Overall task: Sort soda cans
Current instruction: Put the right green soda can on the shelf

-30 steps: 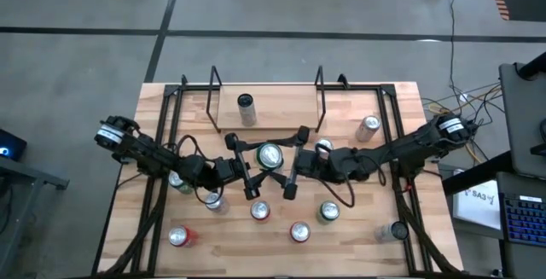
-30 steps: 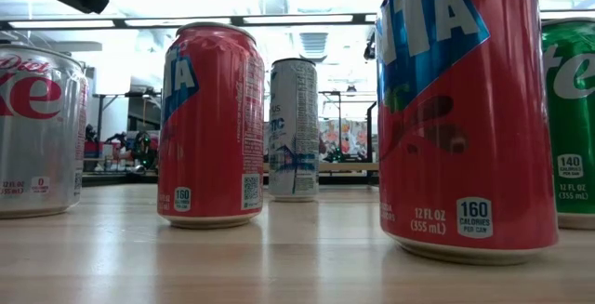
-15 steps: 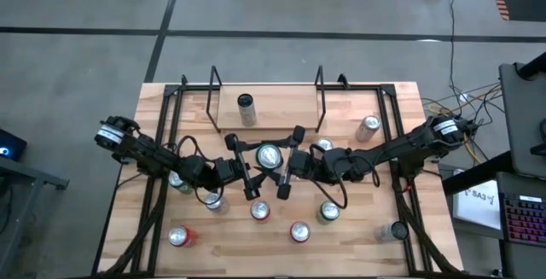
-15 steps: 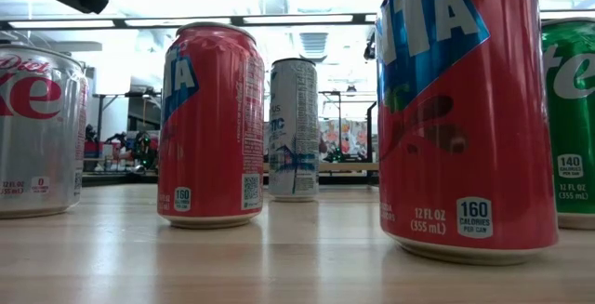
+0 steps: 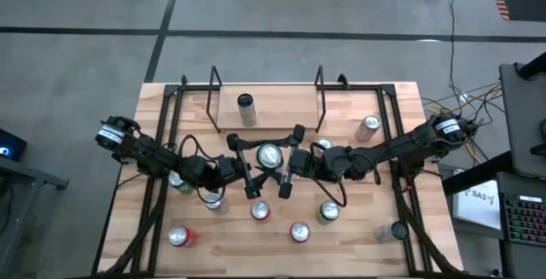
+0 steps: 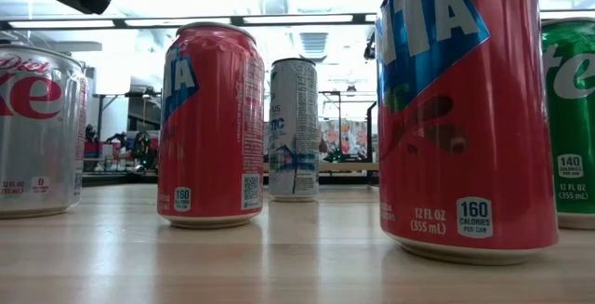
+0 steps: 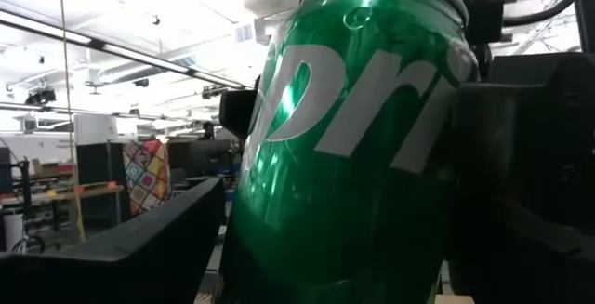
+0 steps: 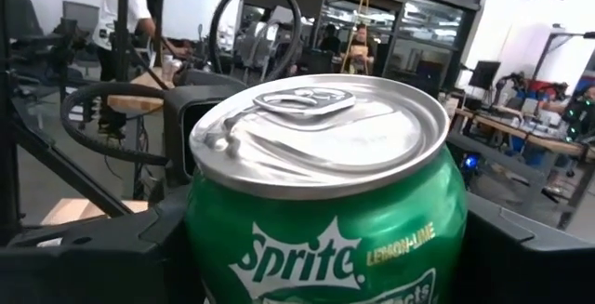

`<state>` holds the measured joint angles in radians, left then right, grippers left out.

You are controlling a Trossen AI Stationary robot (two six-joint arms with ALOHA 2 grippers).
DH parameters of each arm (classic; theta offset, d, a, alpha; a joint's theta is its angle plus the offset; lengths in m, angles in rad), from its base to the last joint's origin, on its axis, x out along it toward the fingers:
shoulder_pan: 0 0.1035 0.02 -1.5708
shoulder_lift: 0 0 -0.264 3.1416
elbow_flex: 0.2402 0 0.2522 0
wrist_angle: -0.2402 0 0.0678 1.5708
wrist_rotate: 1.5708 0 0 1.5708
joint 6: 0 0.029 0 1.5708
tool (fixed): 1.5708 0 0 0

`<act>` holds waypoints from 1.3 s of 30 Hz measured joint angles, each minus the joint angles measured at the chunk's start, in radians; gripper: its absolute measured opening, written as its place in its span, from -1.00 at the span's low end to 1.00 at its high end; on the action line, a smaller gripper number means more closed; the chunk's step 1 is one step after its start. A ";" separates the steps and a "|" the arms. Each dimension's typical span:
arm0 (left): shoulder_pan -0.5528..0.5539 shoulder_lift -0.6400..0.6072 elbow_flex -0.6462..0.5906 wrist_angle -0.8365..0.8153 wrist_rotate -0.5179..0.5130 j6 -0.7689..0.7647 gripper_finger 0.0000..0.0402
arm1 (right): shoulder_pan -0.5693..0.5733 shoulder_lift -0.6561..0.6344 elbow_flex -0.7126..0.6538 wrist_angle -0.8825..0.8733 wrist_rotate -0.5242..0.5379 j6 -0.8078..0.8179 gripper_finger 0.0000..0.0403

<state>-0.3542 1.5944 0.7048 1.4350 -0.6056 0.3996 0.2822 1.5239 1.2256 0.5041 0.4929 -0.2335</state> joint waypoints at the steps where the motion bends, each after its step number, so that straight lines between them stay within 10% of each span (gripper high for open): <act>1: 0.000 0.000 0.000 -0.002 -0.003 0.000 0.80 | -0.001 -0.006 0.003 -0.016 0.000 0.003 0.44; 21: 0.003 -0.067 0.002 -0.054 -0.020 0.017 0.80 | -0.012 -0.065 0.125 -0.200 0.170 -0.150 0.44; 39: 0.023 -0.324 0.000 -0.413 -0.121 0.141 0.78 | -0.212 -0.155 0.148 -0.493 0.076 -0.010 0.44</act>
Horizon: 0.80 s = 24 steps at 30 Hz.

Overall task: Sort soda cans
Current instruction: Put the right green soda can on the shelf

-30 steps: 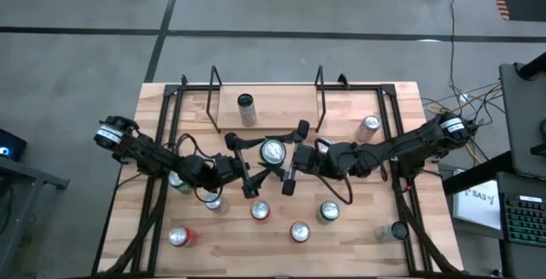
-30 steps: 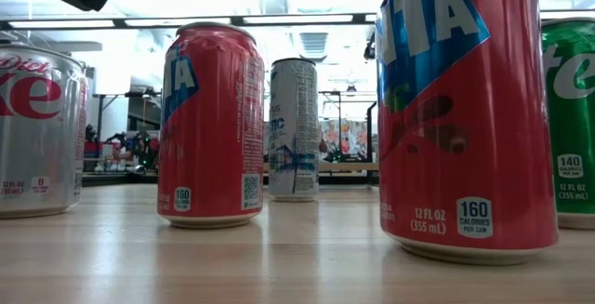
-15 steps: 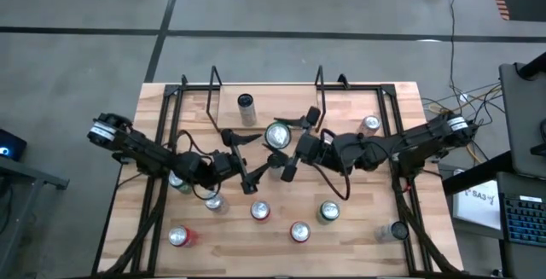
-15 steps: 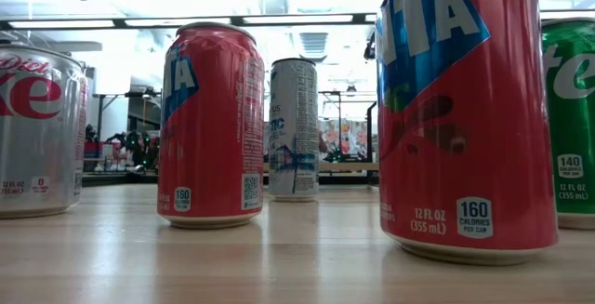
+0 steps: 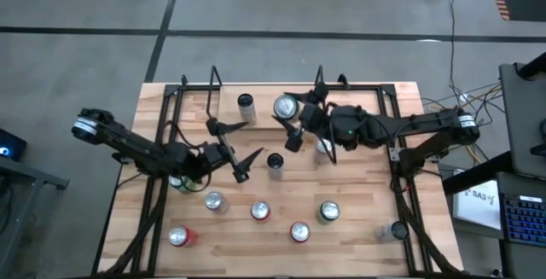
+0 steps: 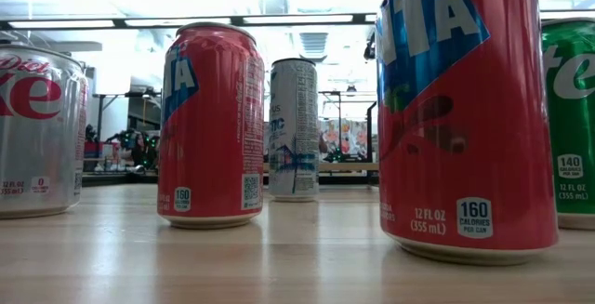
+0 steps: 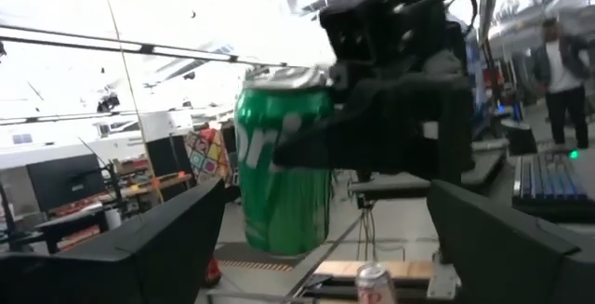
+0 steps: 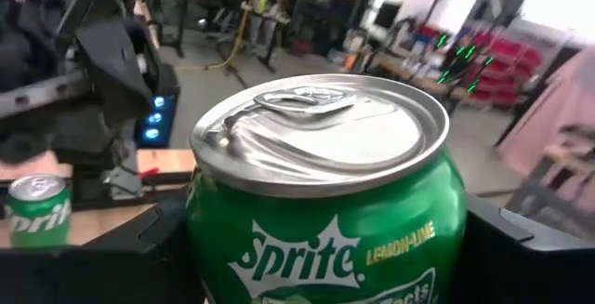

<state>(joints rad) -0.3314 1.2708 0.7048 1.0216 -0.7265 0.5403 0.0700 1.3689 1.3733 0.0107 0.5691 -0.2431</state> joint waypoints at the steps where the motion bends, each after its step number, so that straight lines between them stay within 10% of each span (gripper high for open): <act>1: 0.004 -0.024 0.000 -0.040 0.000 -0.001 0.77 | -0.017 0.000 -0.004 -0.007 -0.029 0.020 0.44; 11: 0.048 -0.160 0.000 -0.419 0.000 -0.003 0.66 | -0.150 0.000 -0.146 0.051 -0.158 0.181 0.44; 24: 0.060 -0.163 0.000 -0.427 0.000 0.009 0.60 | -0.243 0.000 -0.460 0.347 -0.155 0.394 0.44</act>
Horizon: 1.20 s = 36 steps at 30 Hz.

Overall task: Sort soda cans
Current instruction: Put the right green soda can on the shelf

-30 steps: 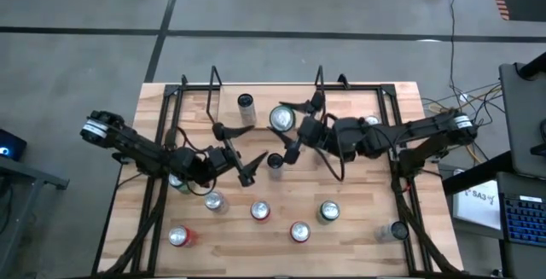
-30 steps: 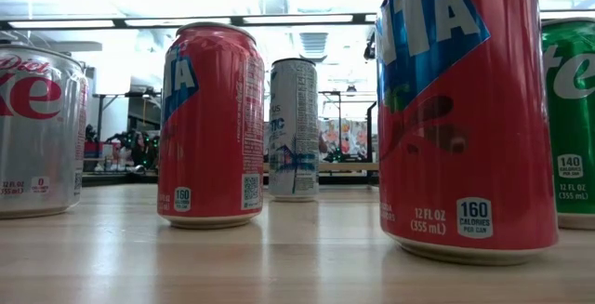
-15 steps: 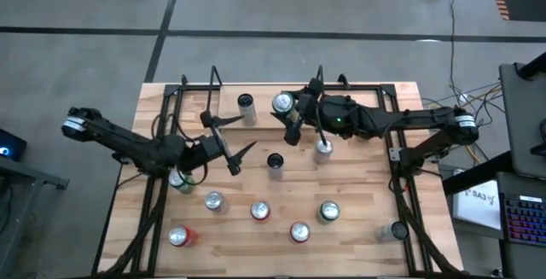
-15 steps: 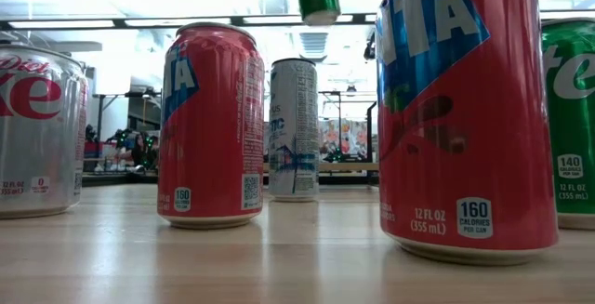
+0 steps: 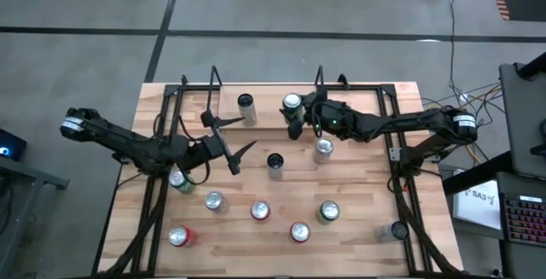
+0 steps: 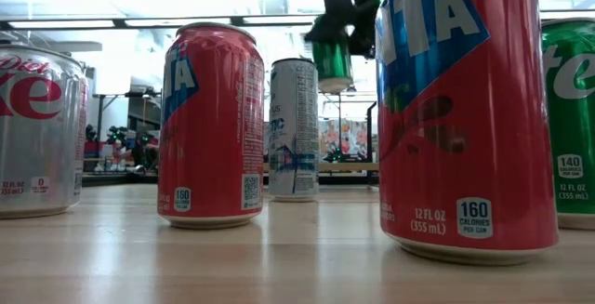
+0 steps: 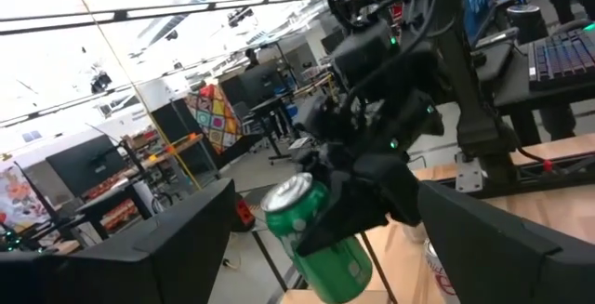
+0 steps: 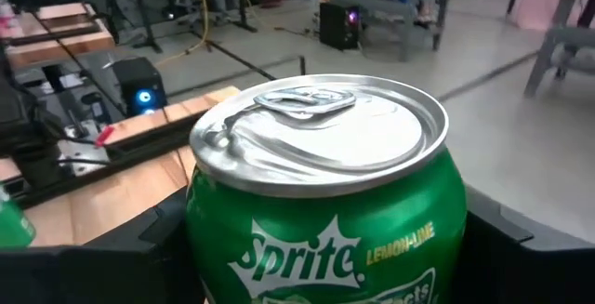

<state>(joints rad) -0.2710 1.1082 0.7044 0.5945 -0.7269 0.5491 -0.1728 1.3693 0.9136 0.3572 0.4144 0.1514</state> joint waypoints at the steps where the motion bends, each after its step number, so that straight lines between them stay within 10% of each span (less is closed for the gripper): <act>1: 0.004 0.000 0.000 0.001 0.000 0.000 0.60 | -0.006 0.000 -0.007 0.001 -0.002 0.013 0.44; 36: 0.042 0.000 0.000 0.012 -0.078 0.094 0.60 | -0.011 0.219 -0.004 0.272 0.056 -0.005 0.45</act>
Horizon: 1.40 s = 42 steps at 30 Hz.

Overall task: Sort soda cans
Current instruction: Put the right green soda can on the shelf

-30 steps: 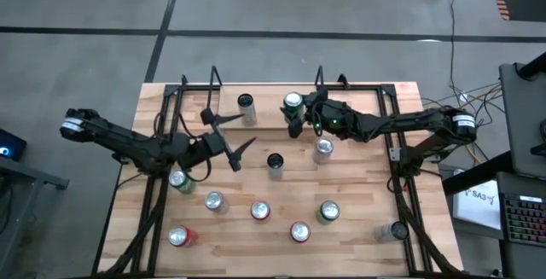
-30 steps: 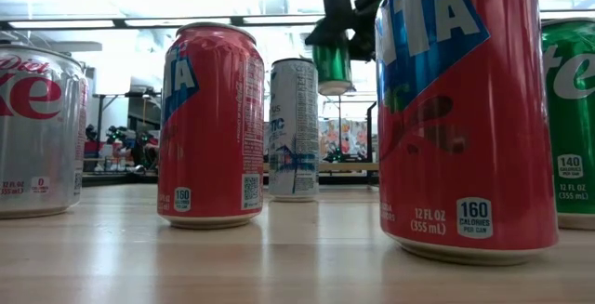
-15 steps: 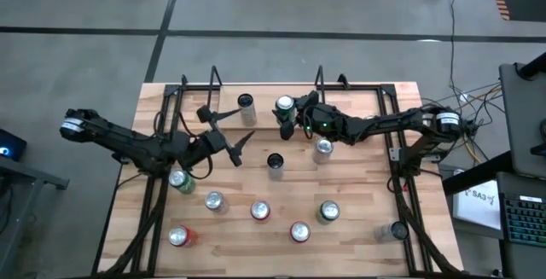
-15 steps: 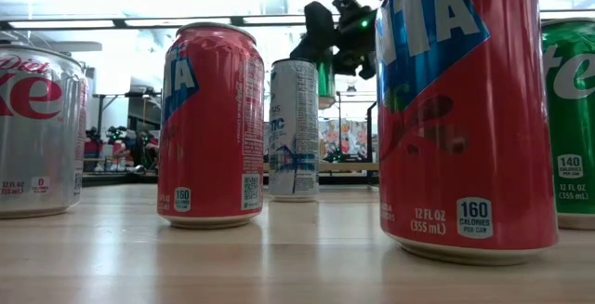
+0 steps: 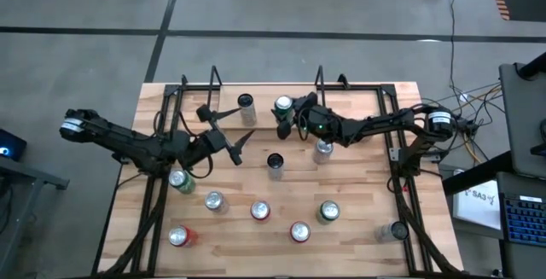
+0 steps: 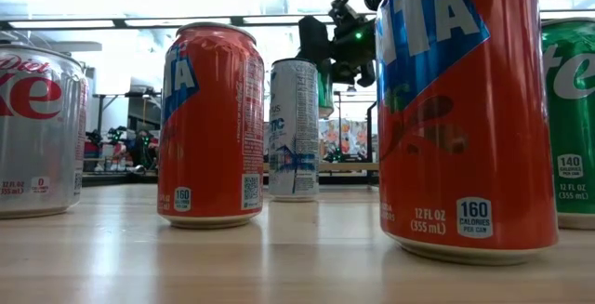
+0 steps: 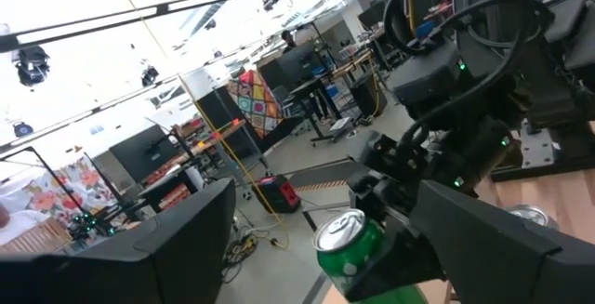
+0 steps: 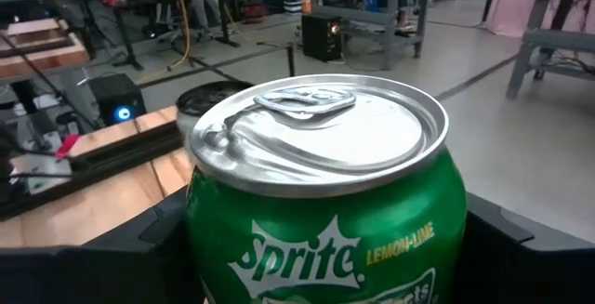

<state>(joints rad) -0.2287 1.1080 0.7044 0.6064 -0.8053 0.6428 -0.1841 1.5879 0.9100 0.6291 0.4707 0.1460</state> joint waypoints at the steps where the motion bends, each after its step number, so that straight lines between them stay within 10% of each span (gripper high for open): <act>1: 0.001 0.000 0.000 0.000 0.000 0.000 0.60 | 0.000 0.000 0.000 -0.003 0.001 0.000 0.45; 42: 0.010 -0.001 0.000 -0.001 0.002 0.003 0.60 | -0.006 0.139 0.000 0.043 0.187 0.074 0.45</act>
<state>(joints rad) -0.2188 1.1072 0.7044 0.6056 -0.8028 0.6456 -0.1905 1.7270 0.9096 0.6717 0.6580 0.2202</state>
